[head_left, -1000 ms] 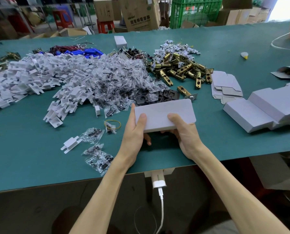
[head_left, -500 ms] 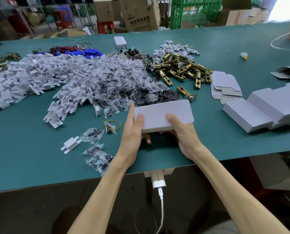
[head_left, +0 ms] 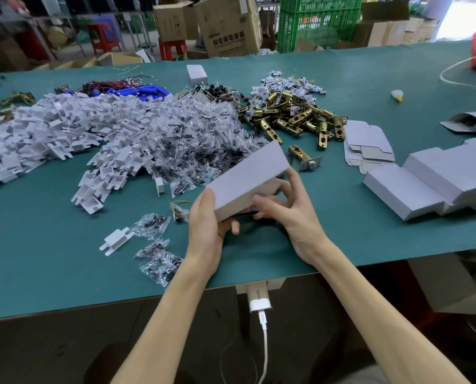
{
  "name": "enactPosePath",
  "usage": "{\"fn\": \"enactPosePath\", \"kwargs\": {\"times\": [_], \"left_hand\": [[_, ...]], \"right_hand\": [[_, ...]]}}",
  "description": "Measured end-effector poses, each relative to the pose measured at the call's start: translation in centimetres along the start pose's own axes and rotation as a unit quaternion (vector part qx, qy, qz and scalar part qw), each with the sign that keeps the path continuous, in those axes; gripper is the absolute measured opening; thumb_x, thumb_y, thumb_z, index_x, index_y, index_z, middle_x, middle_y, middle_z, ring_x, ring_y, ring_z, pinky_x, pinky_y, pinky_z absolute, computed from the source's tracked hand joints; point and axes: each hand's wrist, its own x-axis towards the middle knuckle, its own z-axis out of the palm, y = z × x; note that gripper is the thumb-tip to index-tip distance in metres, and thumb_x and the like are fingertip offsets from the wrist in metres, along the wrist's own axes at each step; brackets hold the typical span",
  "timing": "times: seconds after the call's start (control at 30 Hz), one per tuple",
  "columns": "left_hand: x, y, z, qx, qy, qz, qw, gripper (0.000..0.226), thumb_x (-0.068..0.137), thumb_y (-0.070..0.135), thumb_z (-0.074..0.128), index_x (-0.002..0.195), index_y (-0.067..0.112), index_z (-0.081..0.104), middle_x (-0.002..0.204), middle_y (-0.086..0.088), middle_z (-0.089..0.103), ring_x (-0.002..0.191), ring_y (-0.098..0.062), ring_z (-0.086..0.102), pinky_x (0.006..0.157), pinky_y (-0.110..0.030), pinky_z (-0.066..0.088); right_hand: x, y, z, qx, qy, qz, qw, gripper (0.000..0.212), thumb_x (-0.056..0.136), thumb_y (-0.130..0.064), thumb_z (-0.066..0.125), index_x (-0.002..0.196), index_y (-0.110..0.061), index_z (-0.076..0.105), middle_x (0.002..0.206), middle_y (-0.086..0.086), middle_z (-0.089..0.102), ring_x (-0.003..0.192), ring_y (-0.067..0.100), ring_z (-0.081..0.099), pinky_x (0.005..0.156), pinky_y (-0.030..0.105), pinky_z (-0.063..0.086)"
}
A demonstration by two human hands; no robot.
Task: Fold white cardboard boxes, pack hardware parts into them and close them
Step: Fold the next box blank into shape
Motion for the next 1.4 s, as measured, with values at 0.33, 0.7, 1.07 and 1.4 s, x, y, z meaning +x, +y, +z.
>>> {"fn": "enactPosePath", "kwargs": {"times": [0.33, 0.7, 1.07, 1.4], "left_hand": [[-0.8, -0.2, 0.5, 0.147, -0.068, 0.065, 0.985, 0.045, 0.105, 0.040, 0.052, 0.143, 0.016, 0.059, 0.127, -0.010, 0.060, 0.097, -0.017, 0.066, 0.069, -0.035, 0.060], [-1.3, -0.2, 0.7, 0.147, -0.123, 0.097, 0.977, 0.043, 0.093, 0.039, 0.061, 0.122, 0.007, 0.067, 0.102, -0.018, 0.076, 0.087, -0.022, 0.072, 0.064, -0.032, 0.058], [-1.1, -0.3, 0.3, 0.143, -0.082, 0.090, 0.982, 0.048, 0.095, 0.047, 0.056, 0.112, 0.004, 0.071, 0.104, -0.018, 0.075, 0.091, -0.023, 0.070, 0.077, -0.037, 0.062], [-0.9, -0.6, -0.1, 0.110, -0.050, 0.090, 0.989, 0.039, 0.102, 0.041, 0.051, 0.116, 0.007, 0.063, 0.110, -0.003, 0.076, 0.100, -0.016, 0.071, 0.086, -0.031, 0.059]], "right_hand": [[-0.1, -0.2, 0.3, -0.001, 0.055, 0.004, 0.998, 0.095, 0.053, -0.063, 0.092, 0.119, -0.008, 0.053, 0.087, -0.006, 0.065, 0.076, 0.011, 0.059, 0.062, 0.025, 0.048], [-0.2, -0.2, 0.2, -0.009, -0.004, -0.009, 1.000, 0.063, 0.074, -0.048, 0.086, 0.122, -0.016, 0.060, 0.098, 0.005, 0.064, 0.073, 0.015, 0.061, 0.063, 0.027, 0.049], [-0.2, 0.1, -0.3, -0.001, 0.043, -0.006, 0.999, 0.041, 0.080, -0.046, 0.079, 0.111, -0.024, 0.065, 0.095, 0.008, 0.069, 0.054, 0.015, 0.050, 0.046, 0.021, 0.041], [-0.2, -0.1, 0.1, -0.058, -0.004, 0.016, 0.998, 0.042, 0.084, -0.038, 0.076, 0.122, -0.022, 0.070, 0.088, 0.005, 0.060, 0.050, 0.009, 0.038, 0.047, 0.028, 0.030]]}}
